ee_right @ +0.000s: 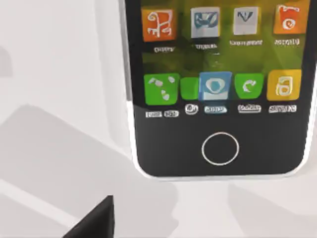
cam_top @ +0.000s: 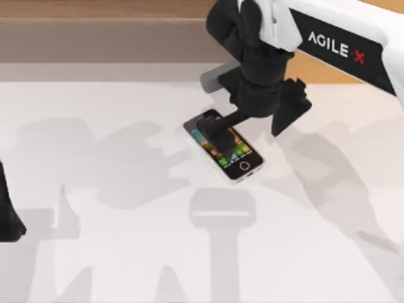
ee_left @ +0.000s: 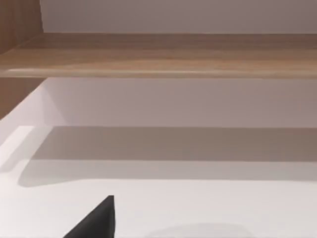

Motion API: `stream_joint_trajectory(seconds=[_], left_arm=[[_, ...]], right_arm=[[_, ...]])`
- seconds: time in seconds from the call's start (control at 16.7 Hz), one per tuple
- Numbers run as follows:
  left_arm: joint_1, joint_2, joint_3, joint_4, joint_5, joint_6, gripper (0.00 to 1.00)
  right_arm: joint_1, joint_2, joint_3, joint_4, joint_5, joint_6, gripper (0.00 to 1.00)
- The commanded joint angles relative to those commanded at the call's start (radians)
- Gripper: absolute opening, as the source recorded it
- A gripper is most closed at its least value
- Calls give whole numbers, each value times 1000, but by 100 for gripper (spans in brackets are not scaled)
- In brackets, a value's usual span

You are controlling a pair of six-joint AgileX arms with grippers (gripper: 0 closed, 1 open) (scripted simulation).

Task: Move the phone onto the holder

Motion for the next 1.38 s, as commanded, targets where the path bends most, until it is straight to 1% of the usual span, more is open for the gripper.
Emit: stream_joint_trajectory(seconds=[0.24,0.42,0.84,1.2,1.38], left_arm=[[0,0,0,0,0,0,100],[0,0,0,0,0,0,100],[0,0,0,0,0,0,100],[0,0,0,0,0,0,100],[0,0,0,0,0,0,100]], right_arm=[[14,114,213,-3,9,-12,100],[17,138,262,2,11,-16,100],[14,141,245,19,11,-17,100],[19,208,118,220,12,-13,100],[19,219,100,245,12,-13,100]])
